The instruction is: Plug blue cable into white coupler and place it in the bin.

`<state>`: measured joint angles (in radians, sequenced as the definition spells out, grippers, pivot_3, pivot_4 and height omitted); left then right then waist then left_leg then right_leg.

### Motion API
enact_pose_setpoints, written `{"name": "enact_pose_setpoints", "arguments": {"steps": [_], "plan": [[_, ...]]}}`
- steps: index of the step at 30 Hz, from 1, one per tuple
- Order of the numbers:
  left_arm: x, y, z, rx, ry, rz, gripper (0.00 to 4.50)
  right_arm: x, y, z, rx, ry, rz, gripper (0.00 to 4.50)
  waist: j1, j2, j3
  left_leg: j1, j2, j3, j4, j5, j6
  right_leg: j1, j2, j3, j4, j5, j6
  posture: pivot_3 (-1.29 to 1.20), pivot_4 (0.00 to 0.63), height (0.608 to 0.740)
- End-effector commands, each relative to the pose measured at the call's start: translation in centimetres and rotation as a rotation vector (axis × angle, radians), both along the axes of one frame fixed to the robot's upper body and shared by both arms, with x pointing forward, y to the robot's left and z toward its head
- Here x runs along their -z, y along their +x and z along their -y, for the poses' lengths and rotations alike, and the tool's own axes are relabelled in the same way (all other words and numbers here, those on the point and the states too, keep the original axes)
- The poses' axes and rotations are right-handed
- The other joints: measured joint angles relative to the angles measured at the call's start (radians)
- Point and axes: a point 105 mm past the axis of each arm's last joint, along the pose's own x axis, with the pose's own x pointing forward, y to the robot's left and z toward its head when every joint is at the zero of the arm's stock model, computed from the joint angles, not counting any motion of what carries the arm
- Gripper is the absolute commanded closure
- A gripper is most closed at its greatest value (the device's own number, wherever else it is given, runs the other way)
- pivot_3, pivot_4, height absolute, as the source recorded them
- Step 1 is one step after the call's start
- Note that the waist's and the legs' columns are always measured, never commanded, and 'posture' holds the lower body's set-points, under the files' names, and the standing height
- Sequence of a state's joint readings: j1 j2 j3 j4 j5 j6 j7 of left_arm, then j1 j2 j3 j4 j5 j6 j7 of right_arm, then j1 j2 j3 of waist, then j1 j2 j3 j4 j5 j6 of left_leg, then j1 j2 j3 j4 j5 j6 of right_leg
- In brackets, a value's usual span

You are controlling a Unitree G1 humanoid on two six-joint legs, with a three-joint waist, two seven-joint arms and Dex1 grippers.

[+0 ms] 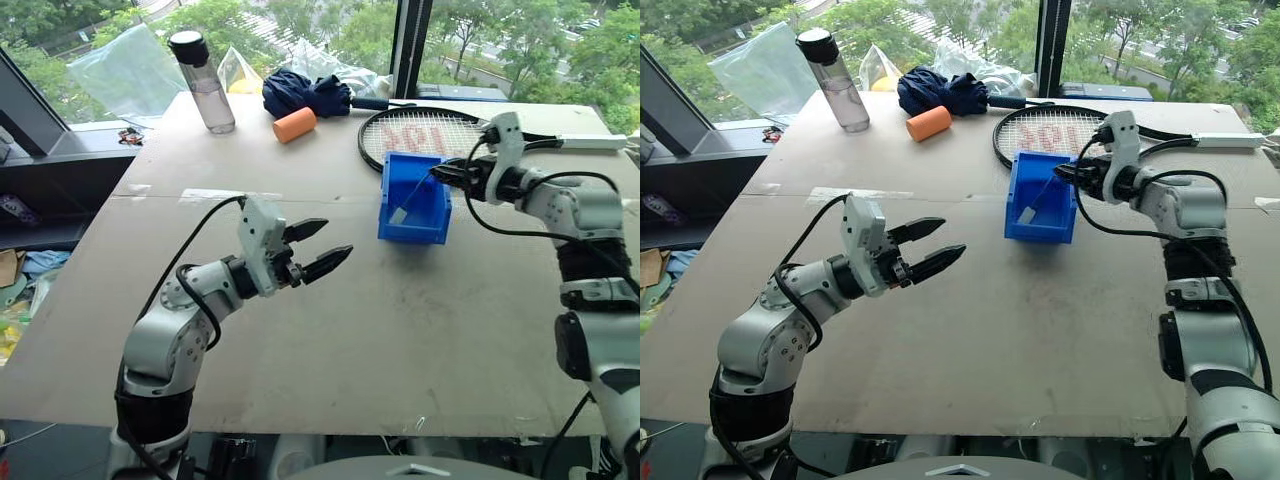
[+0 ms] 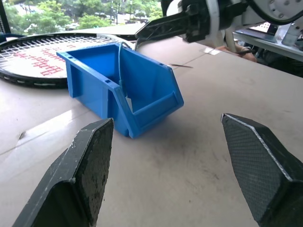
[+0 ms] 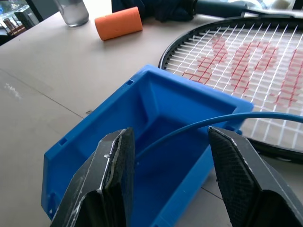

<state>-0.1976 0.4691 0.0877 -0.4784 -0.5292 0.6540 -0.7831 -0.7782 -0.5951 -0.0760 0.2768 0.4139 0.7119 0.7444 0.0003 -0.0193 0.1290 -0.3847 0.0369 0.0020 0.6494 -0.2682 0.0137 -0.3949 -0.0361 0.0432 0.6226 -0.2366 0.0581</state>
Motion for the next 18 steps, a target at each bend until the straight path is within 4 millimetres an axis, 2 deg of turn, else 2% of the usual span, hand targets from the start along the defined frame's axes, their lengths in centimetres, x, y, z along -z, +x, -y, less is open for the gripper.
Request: {"name": "enact_pose_setpoints", "arguments": {"steps": [1,4,5,7,11,13,18], "plan": [[-0.2,-1.4,0.1,0.066,0.009,-0.010,0.81,-2.6,-5.6,0.5,-0.132,0.019,0.211,2.01,0.001,-0.001,0.000,0.000,0.000,0.000,0.000,0.000,0.000,0.000,0.000,0.000,0.000,0.000,0.000,0.00,0.150,0.740],[0.5,-2.1,-1.1,0.074,0.025,-0.057,0.81,-1.4,-10.7,1.7,-0.143,-0.015,0.264,2.01,-0.003,0.000,0.000,0.002,0.001,0.000,-0.001,0.000,0.000,0.001,0.001,0.001,0.001,0.000,0.000,0.00,0.150,0.740],[0.7,-2.3,-1.5,0.073,0.034,-0.064,0.81,-1.1,-11.8,1.9,-0.138,-0.027,0.272,2.01,-0.009,0.000,0.001,0.002,0.001,0.000,-0.001,0.000,0.000,0.001,0.001,0.001,0.002,0.000,0.000,0.00,0.150,0.740],[1.4,-3.2,-3.0,0.068,0.067,-0.105,0.81,0.7,-15.1,3.6,-0.104,-0.137,0.272,2.01,-0.013,0.001,0.001,0.003,0.002,0.000,-0.001,0.000,0.000,0.001,0.002,0.001,0.003,-0.001,0.000,0.00,0.150,0.740],[2.4,-4.6,-5.7,0.042,0.106,-0.172,0.81,3.5,-20.1,6.8,-0.065,-0.288,0.177,2.01,-0.014,0.001,0.001,0.005,0.003,0.002,-0.001,0.000,0.000,0.001,0.003,0.002,0.003,-0.005,0.000,0.00,0.150,0.740],[2.5,-5.0,-6.5,0.027,0.120,-0.188,0.81,4.2,-22.1,7.8,-0.050,-0.328,0.141,2.01,-0.012,0.001,0.001,0.006,0.003,0.004,0.000,0.000,0.000,0.001,0.002,0.004,0.003,-0.006,0.001,0.00,0.150,0.740],[3.0,-6.0,-7.8,0.020,0.160,-0.227,0.81,4.9,-25.0,9.5,-0.002,-0.392,0.098,2.01,-0.012,-0.001,0.002,0.007,0.005,0.004,0.001,0.000,0.000,0.000,0.000,0.009,0.002,-0.006,0.001,0.00,0.150,0.740]]}}
